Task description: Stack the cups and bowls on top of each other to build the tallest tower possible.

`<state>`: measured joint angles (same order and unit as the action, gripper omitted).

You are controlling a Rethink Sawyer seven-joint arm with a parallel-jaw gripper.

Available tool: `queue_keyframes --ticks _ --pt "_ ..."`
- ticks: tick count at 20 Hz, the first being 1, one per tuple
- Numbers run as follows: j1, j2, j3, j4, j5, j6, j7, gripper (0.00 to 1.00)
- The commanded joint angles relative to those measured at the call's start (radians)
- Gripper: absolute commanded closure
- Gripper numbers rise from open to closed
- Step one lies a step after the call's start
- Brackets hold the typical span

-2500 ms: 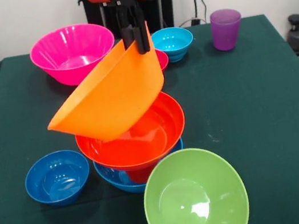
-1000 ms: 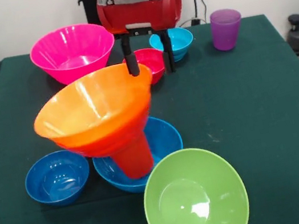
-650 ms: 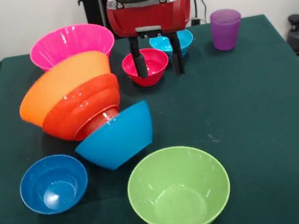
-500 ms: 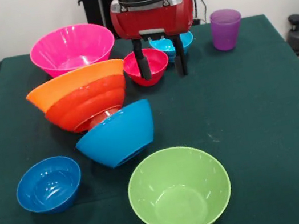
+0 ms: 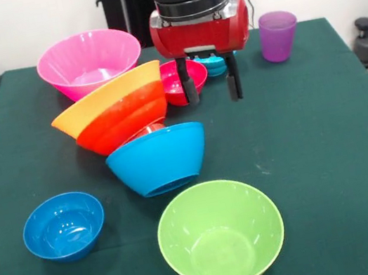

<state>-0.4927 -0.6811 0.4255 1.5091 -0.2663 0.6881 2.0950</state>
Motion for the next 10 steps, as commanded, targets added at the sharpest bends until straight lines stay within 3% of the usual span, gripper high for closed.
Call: queue_keyframes --ticks 1,10 --pt "0.021 0.035 0.037 0.057 -0.068 -0.085 -0.067 0.0" --pt "0.024 0.045 0.035 0.064 -0.068 -0.113 -0.059 0.0"
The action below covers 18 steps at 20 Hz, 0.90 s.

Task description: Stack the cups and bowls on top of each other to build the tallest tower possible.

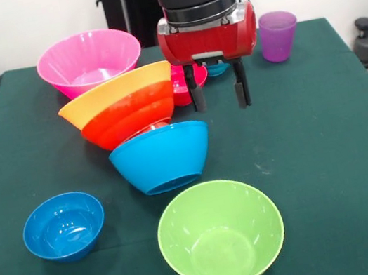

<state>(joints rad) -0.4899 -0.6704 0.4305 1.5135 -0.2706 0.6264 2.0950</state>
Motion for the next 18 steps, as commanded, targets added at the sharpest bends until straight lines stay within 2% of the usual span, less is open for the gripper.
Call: queue_keyframes --ticks 1,6,10,18 --pt "0.02 0.034 0.03 0.062 -0.063 -0.054 -0.059 0.0" --pt "0.032 0.024 0.015 0.074 -0.067 -0.078 -0.036 0.0" --pt "0.056 0.004 -0.018 0.103 -0.09 -0.156 0.017 0.0" --pt "0.066 0.01 -0.027 0.079 -0.071 -0.117 0.004 0.0"
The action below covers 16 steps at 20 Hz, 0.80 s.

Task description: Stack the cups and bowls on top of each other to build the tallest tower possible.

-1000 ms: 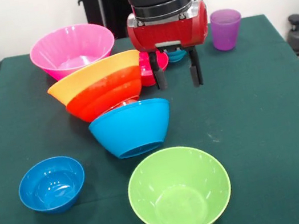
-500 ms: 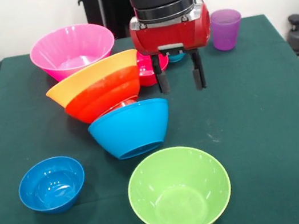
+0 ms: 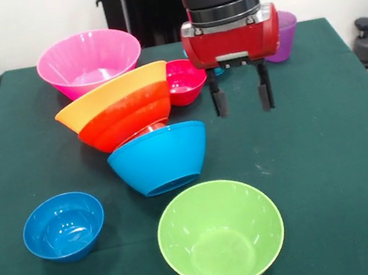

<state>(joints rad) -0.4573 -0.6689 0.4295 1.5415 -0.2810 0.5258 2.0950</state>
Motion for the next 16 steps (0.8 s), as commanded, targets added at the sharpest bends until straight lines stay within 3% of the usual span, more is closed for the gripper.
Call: queue_keyframes --ticks 1,12,16 --pt "0.035 0.002 -0.029 0.06 -0.059 -0.018 0.009 0.0" --pt "0.073 -0.056 -0.056 0.1 -0.026 0.035 0.051 0.0" --pt "0.105 -0.102 -0.076 0.158 -0.008 0.02 0.105 0.0"
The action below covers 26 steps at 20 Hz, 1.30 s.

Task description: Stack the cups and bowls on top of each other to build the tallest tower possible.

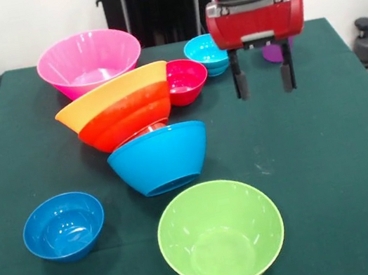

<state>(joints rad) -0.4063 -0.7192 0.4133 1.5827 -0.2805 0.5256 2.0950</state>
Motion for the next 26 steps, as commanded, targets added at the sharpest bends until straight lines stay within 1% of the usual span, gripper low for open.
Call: queue_keyframes --ticks 1,8,12,16,19,26 --pt "0.06 -0.058 -0.065 0.124 -0.006 0.019 0.111 0.0" --pt "0.097 -0.089 -0.098 0.147 0.016 0.027 0.133 0.0" --pt "0.125 -0.122 -0.123 0.169 0.039 0.04 0.154 0.0" --pt "0.151 -0.137 -0.154 0.183 0.055 0.023 0.168 0.0" --pt "0.178 -0.144 -0.189 0.175 0.056 0.015 0.177 0.0" --pt "0.184 -0.137 -0.207 0.17 0.078 0.013 0.146 0.0"
